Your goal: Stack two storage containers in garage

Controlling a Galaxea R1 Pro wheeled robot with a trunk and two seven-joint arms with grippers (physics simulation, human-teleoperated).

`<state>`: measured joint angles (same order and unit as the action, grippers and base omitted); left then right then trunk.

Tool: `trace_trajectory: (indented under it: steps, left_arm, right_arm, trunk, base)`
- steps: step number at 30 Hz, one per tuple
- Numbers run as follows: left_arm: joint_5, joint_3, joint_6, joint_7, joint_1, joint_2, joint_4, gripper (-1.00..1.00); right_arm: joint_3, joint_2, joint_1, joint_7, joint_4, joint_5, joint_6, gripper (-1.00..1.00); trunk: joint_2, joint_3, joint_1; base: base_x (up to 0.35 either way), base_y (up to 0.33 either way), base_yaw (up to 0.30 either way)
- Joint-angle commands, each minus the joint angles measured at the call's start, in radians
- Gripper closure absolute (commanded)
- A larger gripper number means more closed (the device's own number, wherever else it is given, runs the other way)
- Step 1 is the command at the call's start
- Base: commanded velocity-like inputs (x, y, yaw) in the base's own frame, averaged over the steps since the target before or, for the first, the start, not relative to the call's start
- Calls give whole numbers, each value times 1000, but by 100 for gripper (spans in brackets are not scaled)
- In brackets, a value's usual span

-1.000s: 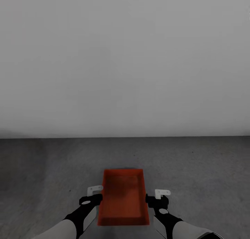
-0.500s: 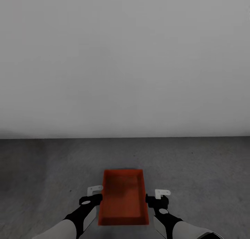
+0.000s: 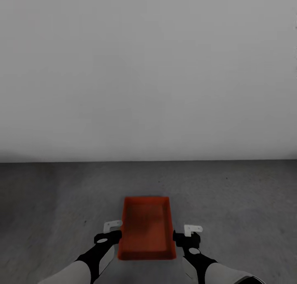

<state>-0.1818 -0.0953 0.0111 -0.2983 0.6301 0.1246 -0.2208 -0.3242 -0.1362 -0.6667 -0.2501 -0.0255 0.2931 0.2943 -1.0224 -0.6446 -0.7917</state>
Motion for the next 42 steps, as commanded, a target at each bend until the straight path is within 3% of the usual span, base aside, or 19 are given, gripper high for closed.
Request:
trace_trajectory:
  steps: [1,42]
  left_arm:
    - [-10,-8,1,-5,0,0,0,-100]
    - [-10,-9,1,-7,0,0,0,-100]
  right_arm:
    - [-9,0,-1,-3,1,9,3,-100]
    - [-9,0,-1,-3,1,9,3,-100]
  trunk:
    - [-1,-1,1]
    - [-1,-1,1]
  base:
    - [-320,0,0]
    - [-344,0,0]
